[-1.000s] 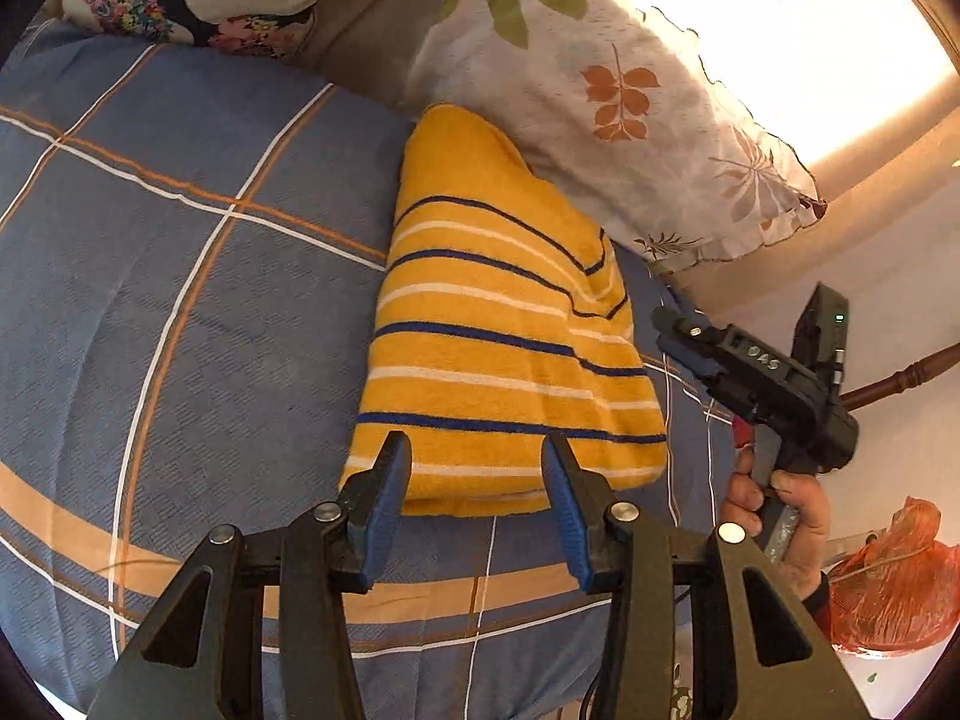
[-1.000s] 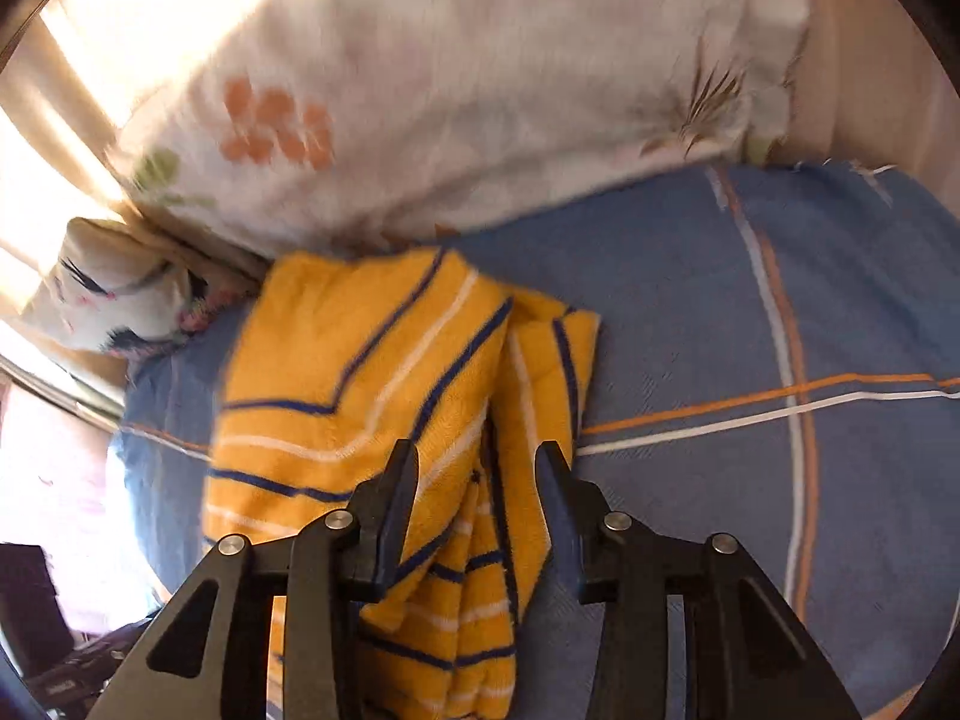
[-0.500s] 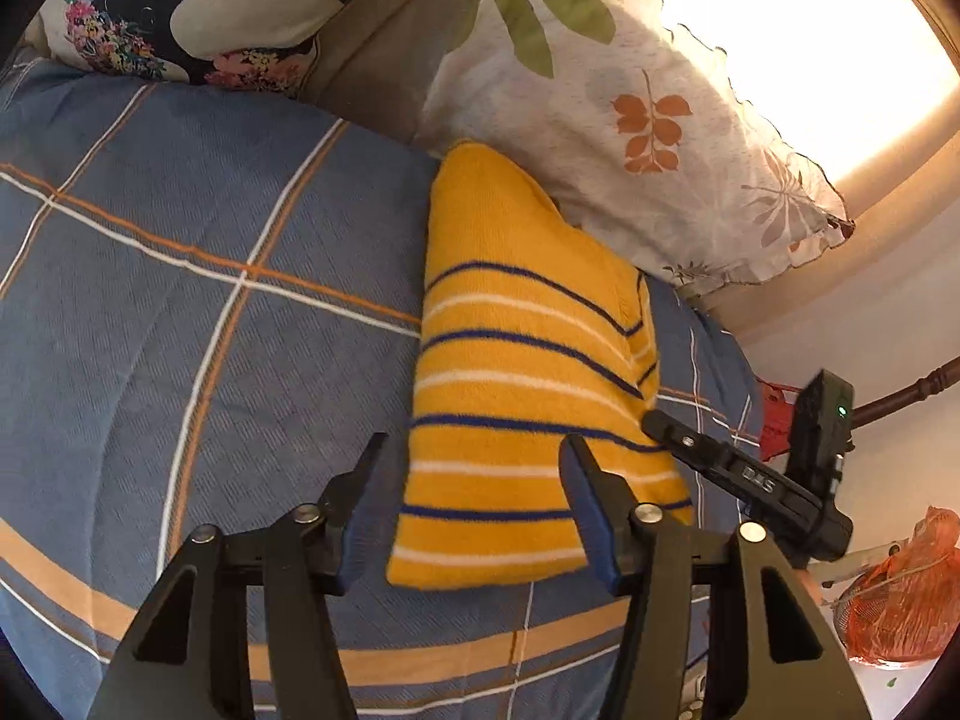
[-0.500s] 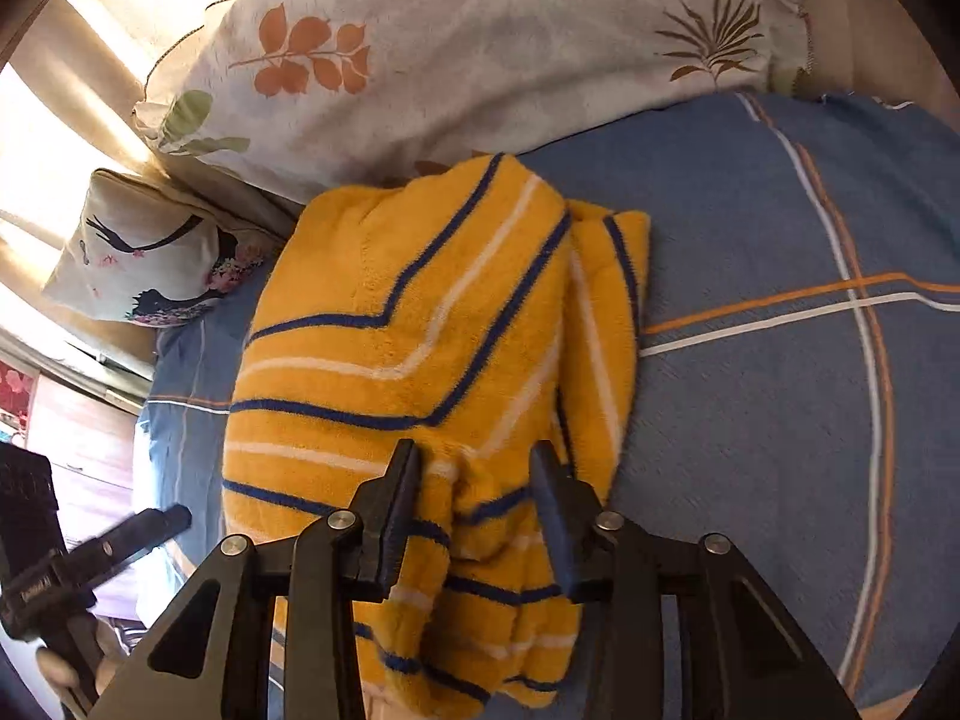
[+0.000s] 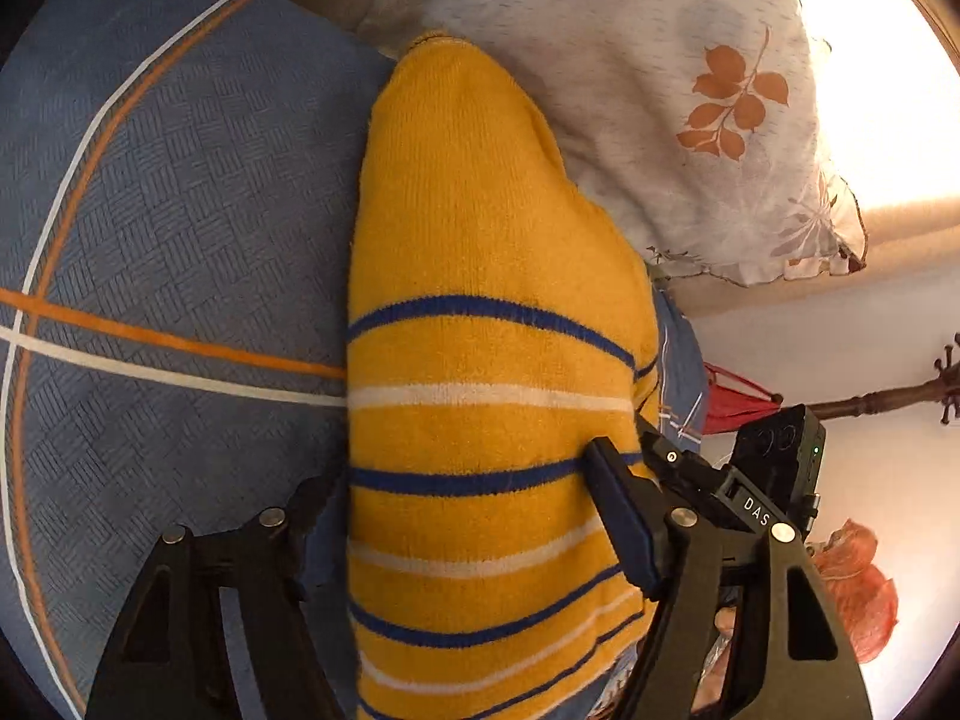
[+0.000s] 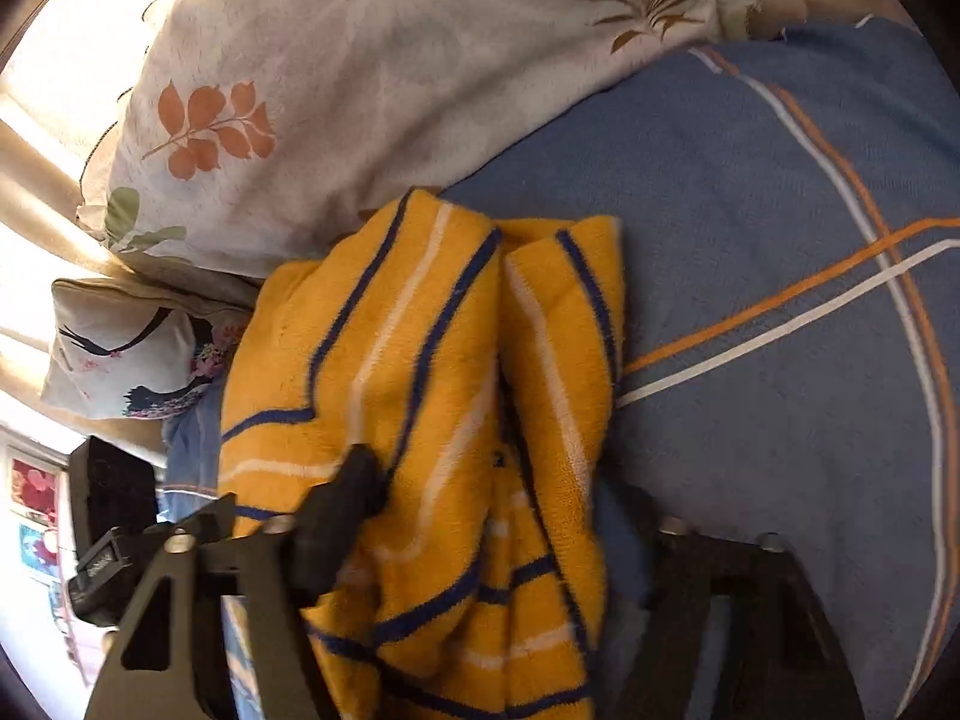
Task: Fold small clothes
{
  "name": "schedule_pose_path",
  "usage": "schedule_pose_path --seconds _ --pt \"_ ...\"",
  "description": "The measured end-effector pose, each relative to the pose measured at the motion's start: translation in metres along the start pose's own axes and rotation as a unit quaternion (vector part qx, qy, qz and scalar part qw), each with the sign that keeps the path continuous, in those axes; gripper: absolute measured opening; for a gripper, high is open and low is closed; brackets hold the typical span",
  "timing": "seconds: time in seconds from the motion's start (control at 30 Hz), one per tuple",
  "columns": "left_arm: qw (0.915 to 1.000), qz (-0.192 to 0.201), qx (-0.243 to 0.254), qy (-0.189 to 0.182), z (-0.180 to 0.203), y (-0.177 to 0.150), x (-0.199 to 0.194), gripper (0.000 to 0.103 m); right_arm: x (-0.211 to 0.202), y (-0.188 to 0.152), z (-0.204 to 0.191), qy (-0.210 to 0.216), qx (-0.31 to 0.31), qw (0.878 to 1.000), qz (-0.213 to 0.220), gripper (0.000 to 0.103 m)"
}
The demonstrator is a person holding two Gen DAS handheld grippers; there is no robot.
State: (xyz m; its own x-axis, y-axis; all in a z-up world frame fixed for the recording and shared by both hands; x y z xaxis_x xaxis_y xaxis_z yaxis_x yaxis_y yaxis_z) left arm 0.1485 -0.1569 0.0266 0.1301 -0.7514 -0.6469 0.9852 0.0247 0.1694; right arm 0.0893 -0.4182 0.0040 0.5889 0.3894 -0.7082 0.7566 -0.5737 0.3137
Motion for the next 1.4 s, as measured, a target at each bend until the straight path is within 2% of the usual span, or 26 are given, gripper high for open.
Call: schedule_pose_path --seconds 0.03,0.07,0.1,0.23,0.33,0.4,0.47,0.5,0.53,0.6,0.7,0.8,0.87,0.9,0.93,0.97,1.0,1.13,1.23,1.33,1.4 --pt "1.0 0.002 0.007 -0.007 0.004 0.0 -0.005 0.066 0.001 0.0 -0.005 0.006 0.016 1.0 -0.001 0.046" --pt "0.9998 0.005 0.019 -0.009 0.011 -0.001 -0.012 0.059 -0.001 0.0 -0.013 0.005 0.009 1.0 0.004 0.038" --pt "0.9994 0.01 0.031 -0.011 0.018 0.0 -0.022 0.057 -0.002 0.001 -0.025 0.004 -0.004 1.0 0.008 0.035" --pt "0.9942 0.039 0.099 0.015 0.055 0.003 -0.063 0.057 -0.022 0.001 -0.056 0.037 -0.031 0.998 0.032 0.029" --pt "0.9898 0.041 0.128 0.046 0.064 0.005 -0.071 0.058 -0.033 -0.006 -0.063 0.043 -0.044 0.997 0.053 0.029" --pt "0.9839 0.031 0.146 0.098 0.059 0.001 -0.059 0.058 -0.026 -0.013 -0.052 0.023 -0.034 0.998 0.048 0.029" --pt "0.9724 0.002 0.16 0.17 0.048 -0.006 -0.036 0.058 -0.011 -0.019 -0.037 -0.049 -0.035 0.998 0.033 0.03" --pt "0.9666 -0.008 0.168 0.193 0.044 -0.011 -0.027 0.059 -0.007 -0.021 -0.034 -0.074 -0.035 0.996 0.027 0.032" --pt "0.9637 -0.006 0.177 0.2 0.039 -0.017 -0.024 0.059 -0.009 -0.023 -0.029 -0.066 -0.021 0.997 0.025 0.033" --pt "0.9674 0.007 0.175 0.183 0.037 -0.022 -0.033 0.06 -0.029 -0.027 -0.023 -0.044 -0.004 0.998 0.035 0.033" --pt "0.9766 0.02 0.146 0.156 0.03 -0.025 -0.057 0.06 -0.056 -0.034 -0.038 -0.028 -0.026 0.998 0.055 0.04" --pt "0.9796 0.043 0.134 0.144 0.029 -0.029 -0.08 0.06 -0.059 -0.048 -0.051 -0.01 -0.031 0.999 0.038 0.042" --pt "0.9813 0.054 0.123 0.138 0.026 -0.038 -0.091 0.06 -0.049 -0.06 -0.052 -0.019 -0.028 0.999 0.02 0.043" --pt "0.9829 0.057 0.113 0.134 0.022 -0.041 -0.096 0.06 -0.043 -0.066 -0.052 -0.026 -0.03 0.999 0.011 0.041" --pt "0.9848 0.058 0.101 0.129 0.018 -0.043 -0.099 0.061 -0.034 -0.071 -0.052 -0.033 -0.034 0.999 -0.003 0.032" --pt "0.9866 0.057 0.091 0.123 0.013 -0.045 -0.103 0.061 -0.029 -0.075 -0.052 -0.029 -0.033 0.999 -0.009 0.013" --pt "0.9874 0.056 0.085 0.121 0.007 -0.047 -0.105 0.061 -0.028 -0.078 -0.051 -0.03 -0.029 0.999 -0.008 0.012" --pt "0.9844 0.045 0.087 0.146 -0.002 -0.046 -0.099 0.061 -0.032 -0.078 -0.046 -0.111 -0.03 0.993 0.003 0.011" --pt "0.9882 0.028 0.077 0.13 -0.015 -0.05 -0.1 0.061 -0.026 -0.079 -0.057 -0.154 -0.056 0.987 -0.009 0.012" --pt "0.9877 0.016 0.087 0.129 -0.02 -0.053 -0.099 0.061 -0.026 -0.08 -0.077 -0.188 -0.081 0.978 -0.024 0.021" --pt "0.9873 0.011 0.093 0.128 -0.024 -0.055 -0.101 0.061 -0.04 -0.078 -0.092 -0.205 -0.086 0.975 0.005 0.024"
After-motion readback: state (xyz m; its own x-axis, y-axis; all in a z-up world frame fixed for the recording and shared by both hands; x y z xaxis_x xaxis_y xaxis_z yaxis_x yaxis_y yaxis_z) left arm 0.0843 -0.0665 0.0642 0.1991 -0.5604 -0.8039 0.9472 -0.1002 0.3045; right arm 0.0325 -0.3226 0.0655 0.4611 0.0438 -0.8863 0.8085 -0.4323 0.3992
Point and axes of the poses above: each gripper's, at about its wrist camera, not at the fingertips, and x roughly the way its jaws point, z to its right, y to its top, the point moved 1 cm from there along x, roughly the way its jaws point, and after that the axes turned 3 degrees about z, right-handed, at the moved point
